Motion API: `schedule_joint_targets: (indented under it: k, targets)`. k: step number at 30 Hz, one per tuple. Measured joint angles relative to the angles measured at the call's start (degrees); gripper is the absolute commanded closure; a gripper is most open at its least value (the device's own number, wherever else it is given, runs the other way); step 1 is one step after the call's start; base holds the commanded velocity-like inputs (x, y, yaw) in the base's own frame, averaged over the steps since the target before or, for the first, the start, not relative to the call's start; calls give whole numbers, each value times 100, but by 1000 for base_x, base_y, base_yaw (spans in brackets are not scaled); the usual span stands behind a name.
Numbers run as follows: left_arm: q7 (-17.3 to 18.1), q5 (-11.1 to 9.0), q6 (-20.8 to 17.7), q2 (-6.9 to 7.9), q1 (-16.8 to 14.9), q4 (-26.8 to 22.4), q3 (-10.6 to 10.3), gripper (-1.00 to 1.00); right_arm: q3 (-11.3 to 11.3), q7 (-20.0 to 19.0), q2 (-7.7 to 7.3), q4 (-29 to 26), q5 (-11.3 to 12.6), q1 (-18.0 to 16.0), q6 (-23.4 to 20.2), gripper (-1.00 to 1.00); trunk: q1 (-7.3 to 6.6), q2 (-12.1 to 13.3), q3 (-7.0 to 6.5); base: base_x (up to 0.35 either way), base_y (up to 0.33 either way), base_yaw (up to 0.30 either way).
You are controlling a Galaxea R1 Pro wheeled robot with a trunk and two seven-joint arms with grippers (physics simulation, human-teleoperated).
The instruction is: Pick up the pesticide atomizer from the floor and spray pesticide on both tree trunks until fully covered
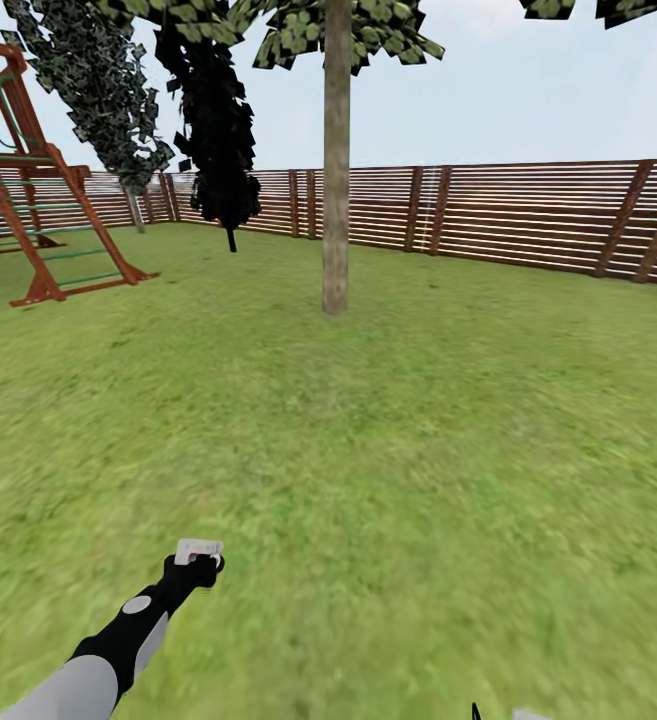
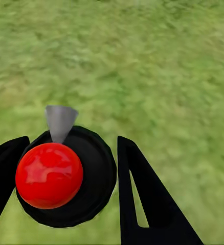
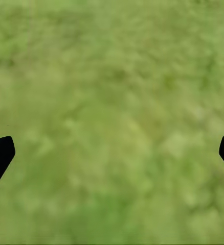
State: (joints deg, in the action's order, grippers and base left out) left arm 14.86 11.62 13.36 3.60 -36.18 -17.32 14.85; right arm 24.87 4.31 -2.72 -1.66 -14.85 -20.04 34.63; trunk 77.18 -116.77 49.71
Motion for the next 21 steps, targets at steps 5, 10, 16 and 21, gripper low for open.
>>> schedule_joint_targets:
  k: [5, 10, 16, 21]
  targets:
    - [1, 0, 0, 0, 2, -1, 0, 100, 0, 0, 0, -1, 0, 0, 0, -100, 0, 0, 0, 339, 0, 0]
    - [-4, 0, 0, 0, -1, 1, 0, 100, 0, 0, 0, -1, 0, 0, 0, -100, 0, 0, 0, 339, 0, 0]
    - [-5, 1, 0, 0, -1, 1, 0, 100, 0, 0, 0, -1, 0, 0, 0, -100, 0, 0, 0, 339, 0, 0]
    - [-5, 2, 0, 0, 0, 0, 0, 100, 0, 0, 0, -1, 0, 0, 0, -100, 0, 0, 0, 339, 0, 0]
